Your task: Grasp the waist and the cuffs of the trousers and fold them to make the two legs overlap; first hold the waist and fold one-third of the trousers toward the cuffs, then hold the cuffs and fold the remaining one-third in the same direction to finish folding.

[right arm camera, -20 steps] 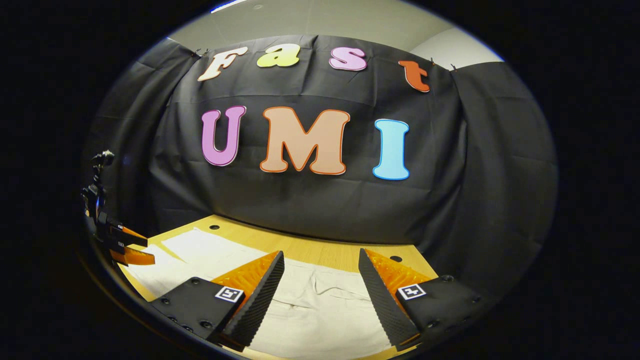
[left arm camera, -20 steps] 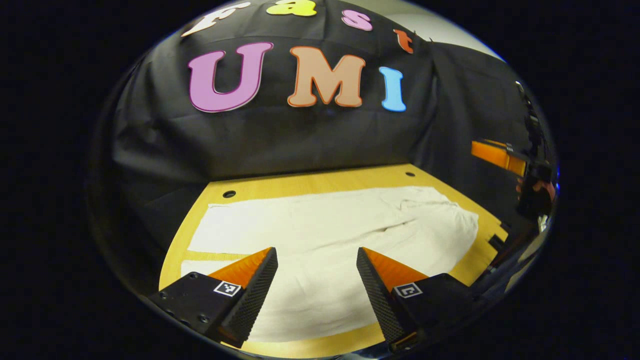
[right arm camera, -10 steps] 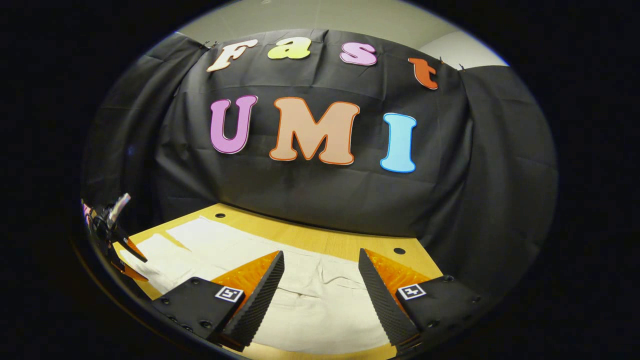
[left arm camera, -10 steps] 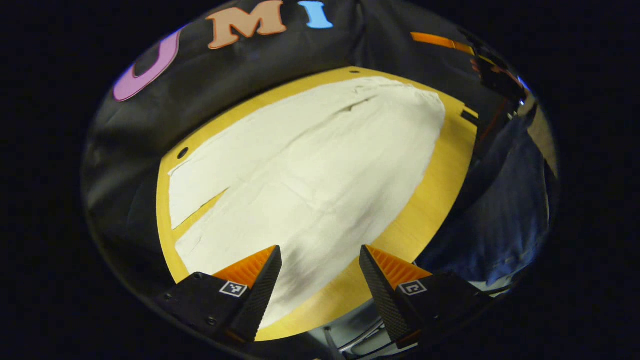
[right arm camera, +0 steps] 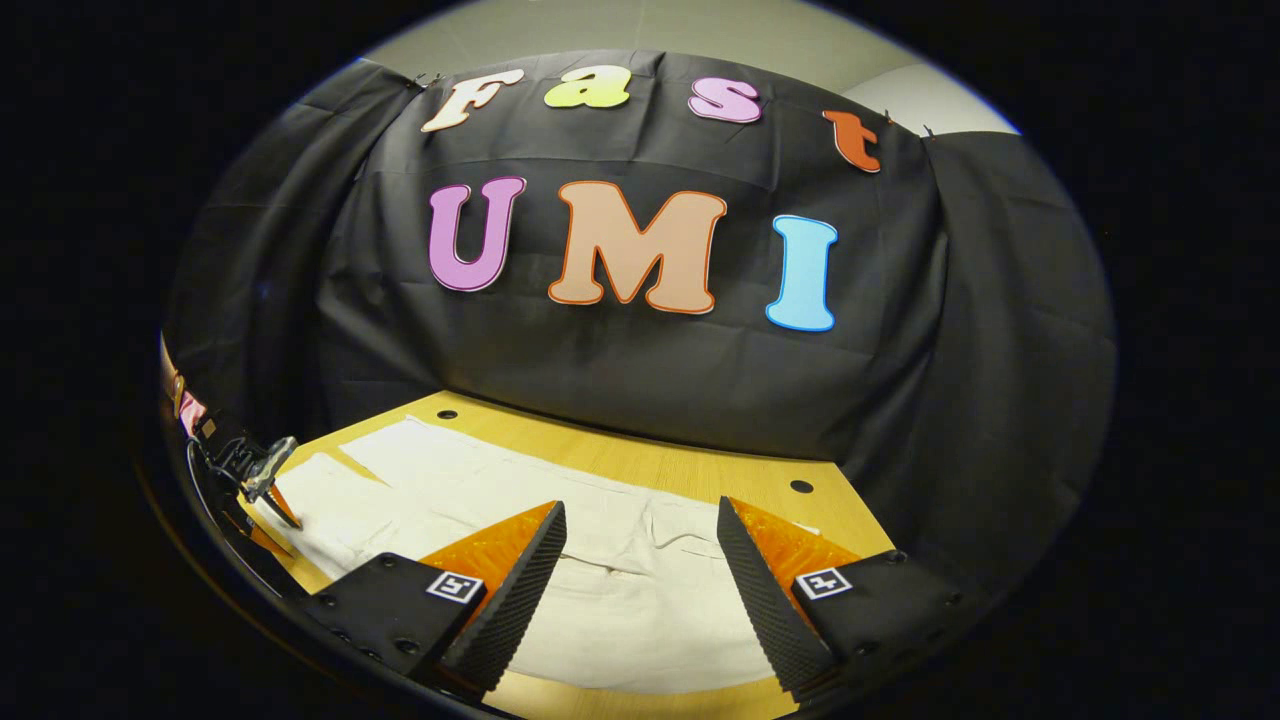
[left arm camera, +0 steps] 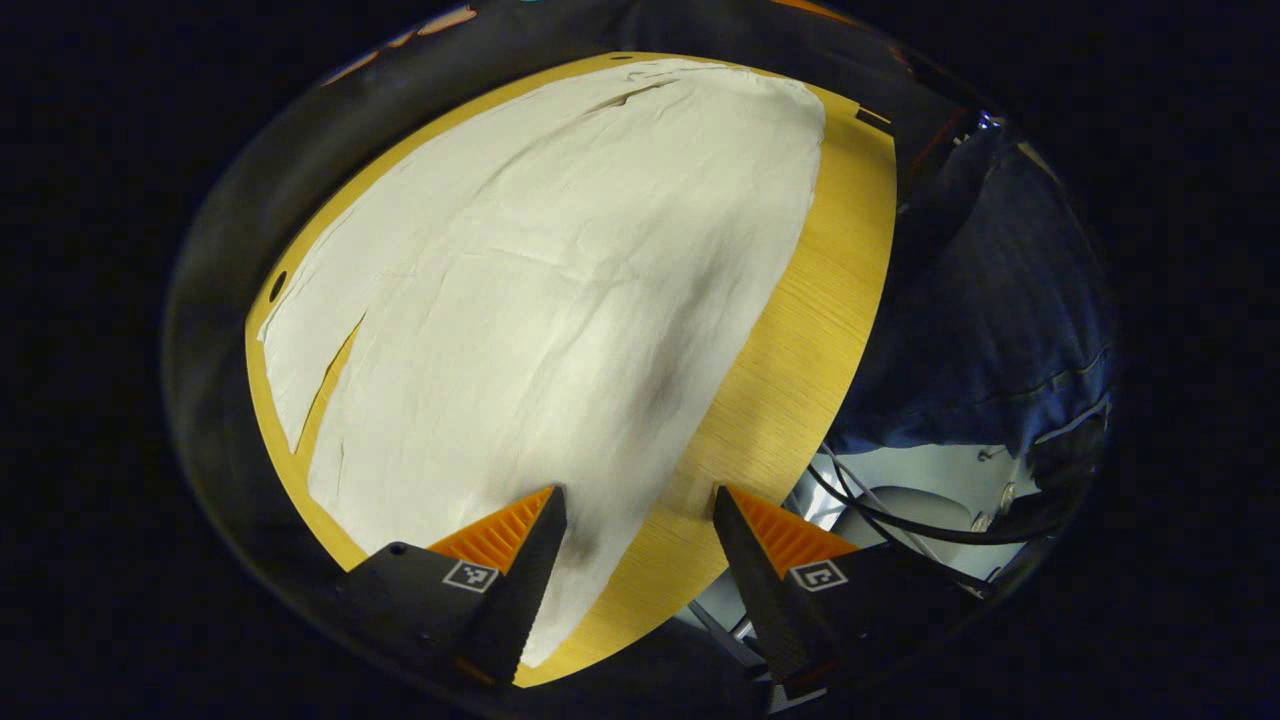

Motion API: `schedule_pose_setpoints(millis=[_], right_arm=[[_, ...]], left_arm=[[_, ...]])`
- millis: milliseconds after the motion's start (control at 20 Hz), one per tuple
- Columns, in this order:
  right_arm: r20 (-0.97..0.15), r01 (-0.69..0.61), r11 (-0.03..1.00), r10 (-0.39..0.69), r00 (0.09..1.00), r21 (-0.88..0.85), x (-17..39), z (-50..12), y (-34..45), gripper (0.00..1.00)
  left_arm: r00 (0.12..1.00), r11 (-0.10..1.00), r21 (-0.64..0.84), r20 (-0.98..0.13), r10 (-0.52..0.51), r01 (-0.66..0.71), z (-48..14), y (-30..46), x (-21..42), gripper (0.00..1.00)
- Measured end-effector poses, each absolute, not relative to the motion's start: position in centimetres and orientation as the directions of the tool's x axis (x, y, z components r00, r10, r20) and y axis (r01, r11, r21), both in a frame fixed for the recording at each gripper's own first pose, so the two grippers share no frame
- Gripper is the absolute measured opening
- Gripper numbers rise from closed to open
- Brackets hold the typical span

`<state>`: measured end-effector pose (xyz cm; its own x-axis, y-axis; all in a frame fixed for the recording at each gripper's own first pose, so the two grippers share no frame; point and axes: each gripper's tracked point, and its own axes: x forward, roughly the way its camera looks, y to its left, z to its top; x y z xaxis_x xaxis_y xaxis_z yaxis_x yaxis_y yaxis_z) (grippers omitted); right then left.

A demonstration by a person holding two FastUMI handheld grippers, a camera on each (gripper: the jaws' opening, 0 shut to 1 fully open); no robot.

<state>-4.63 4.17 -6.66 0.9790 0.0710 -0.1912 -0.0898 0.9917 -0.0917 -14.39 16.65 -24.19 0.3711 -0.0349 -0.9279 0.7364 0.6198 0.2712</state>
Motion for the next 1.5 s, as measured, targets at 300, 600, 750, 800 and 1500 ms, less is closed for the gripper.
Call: schedule_pose_setpoints(millis=[300,600,750,800,1500], right_arm=[[-0.214,-0.081,0.993,0.061,0.975,-0.086,-4.8,-7.5,3.8,0.97],[-0.248,-0.093,0.991,0.068,0.966,-0.092,-4.5,-8.8,2.4,0.98],[-0.274,-0.112,0.986,0.074,0.959,-0.127,-3.9,-9.8,0.5,0.98],[-0.286,-0.122,0.983,0.078,0.955,-0.140,-3.7,-10.2,-0.2,0.97],[-0.732,-0.620,0.724,0.240,0.637,-0.303,-6.7,-25.0,-7.7,0.98]], left_arm=[[0.276,0.549,0.231,-0.961,0.001,0.803,-24.1,17.0,-14.5,0.81],[0.213,0.533,0.228,-0.973,0.090,0.815,-24.2,17.9,-13.8,0.64],[0.223,0.526,0.245,-0.969,0.107,0.815,-24.2,18.2,-12.5,0.17],[0.222,0.524,0.246,-0.969,0.110,0.815,-24.1,18.2,-12.5,0.06],[0.233,0.569,0.253,-0.966,0.110,0.782,-24.3,18.0,-12.3,0.00]])
